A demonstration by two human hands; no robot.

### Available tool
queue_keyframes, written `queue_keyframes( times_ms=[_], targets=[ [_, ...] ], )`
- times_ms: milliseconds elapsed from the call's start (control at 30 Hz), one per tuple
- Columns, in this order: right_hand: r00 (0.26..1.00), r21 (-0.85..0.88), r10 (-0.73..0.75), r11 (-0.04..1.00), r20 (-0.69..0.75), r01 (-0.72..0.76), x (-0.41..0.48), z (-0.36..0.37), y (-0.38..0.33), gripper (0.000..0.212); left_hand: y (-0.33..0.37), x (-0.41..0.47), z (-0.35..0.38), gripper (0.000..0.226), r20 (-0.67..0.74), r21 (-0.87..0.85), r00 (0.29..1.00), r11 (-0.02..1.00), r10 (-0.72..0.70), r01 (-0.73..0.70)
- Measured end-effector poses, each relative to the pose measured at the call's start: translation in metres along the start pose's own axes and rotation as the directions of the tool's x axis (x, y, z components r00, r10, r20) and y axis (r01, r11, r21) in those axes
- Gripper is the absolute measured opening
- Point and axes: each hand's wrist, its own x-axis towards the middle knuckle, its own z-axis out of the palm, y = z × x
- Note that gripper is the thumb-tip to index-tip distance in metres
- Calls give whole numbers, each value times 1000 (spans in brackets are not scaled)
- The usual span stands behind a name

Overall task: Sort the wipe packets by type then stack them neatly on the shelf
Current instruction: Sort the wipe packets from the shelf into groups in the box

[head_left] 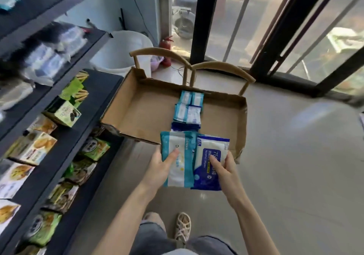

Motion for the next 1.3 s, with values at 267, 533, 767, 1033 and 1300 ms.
queue_keyframes(
  times_ms=[267,533,767,1033,1300],
  targets=[
    [998,-48,45,998,-50,-48,86,-21,-6,28,0,85,22,31,-107,103,994,993,-39,50],
    [976,-47,207,976,-74,-210,216,-7,11,29,-12,219,15,20,-126,106,976,976,-176,190],
    [907,-18,384,920,-175,-393,323,2,66,31,-63,344,-8,29,-153,179,928,914,-340,364],
    [831,-51,492,852,-257,-521,402,2,166,27,-157,426,-31,21,-216,184,859,845,-464,503],
    [837,-369,429,758,-339,-538,430,-2,253,44,-240,454,-34,48,-286,474,899,766,-333,435]
  ],
)
